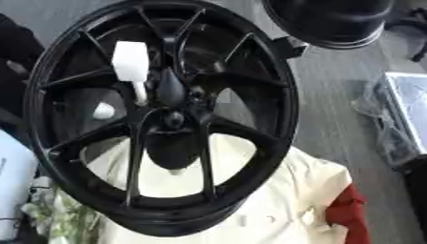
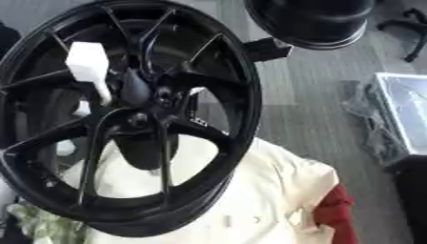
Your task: Pull the pin out of the wheel hub.
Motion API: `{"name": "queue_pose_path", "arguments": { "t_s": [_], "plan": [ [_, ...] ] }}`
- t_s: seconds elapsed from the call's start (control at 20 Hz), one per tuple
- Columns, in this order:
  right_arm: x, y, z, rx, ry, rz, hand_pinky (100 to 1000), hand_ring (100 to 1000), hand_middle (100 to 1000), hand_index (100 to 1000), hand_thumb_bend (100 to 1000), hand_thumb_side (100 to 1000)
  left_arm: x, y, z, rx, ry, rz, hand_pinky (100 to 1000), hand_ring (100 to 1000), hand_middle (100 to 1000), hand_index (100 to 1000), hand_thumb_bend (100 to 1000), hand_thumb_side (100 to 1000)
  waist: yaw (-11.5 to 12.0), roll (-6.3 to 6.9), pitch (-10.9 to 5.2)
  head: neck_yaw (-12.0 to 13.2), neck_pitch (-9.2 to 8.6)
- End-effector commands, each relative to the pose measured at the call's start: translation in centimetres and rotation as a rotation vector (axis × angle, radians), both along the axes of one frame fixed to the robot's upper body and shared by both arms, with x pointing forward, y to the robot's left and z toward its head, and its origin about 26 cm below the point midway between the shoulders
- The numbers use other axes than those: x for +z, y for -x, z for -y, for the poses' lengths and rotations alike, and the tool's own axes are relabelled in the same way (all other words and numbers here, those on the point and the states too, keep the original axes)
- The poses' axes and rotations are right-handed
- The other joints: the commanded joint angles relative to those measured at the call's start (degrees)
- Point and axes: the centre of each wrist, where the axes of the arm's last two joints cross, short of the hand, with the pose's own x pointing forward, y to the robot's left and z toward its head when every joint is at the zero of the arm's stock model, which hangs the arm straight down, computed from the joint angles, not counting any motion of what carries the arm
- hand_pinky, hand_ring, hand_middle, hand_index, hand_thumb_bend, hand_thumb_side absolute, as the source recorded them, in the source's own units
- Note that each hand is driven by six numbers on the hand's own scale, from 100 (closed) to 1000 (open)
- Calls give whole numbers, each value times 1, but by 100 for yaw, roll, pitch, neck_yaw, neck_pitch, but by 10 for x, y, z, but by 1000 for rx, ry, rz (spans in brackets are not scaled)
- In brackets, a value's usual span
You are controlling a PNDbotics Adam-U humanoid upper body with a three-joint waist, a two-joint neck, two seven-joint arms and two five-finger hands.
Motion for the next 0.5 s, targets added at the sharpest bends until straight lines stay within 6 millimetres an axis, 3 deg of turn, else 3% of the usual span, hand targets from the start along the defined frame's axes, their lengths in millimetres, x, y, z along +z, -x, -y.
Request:
{"name": "queue_pose_path", "arguments": {
  "t_s": [0.05,0.35,0.5],
  "plan": [
    [5,-1,1,-3,0,15,976,841,782,876,100,386,9,0,-1,-3,-9,29,842,771,700,735,335,668,1,14,-91,18,-55],
    [1,-6,-6,55,-143,120,982,819,732,850,100,628,11,-1,1,-9,-10,40,842,771,700,735,334,663,23,25,-99,19,-58],
    [-4,-11,-7,102,-197,141,991,823,735,858,100,657,12,-1,2,-11,-9,47,842,771,699,735,334,660,46,40,-103,-9,-67]
  ]
}}
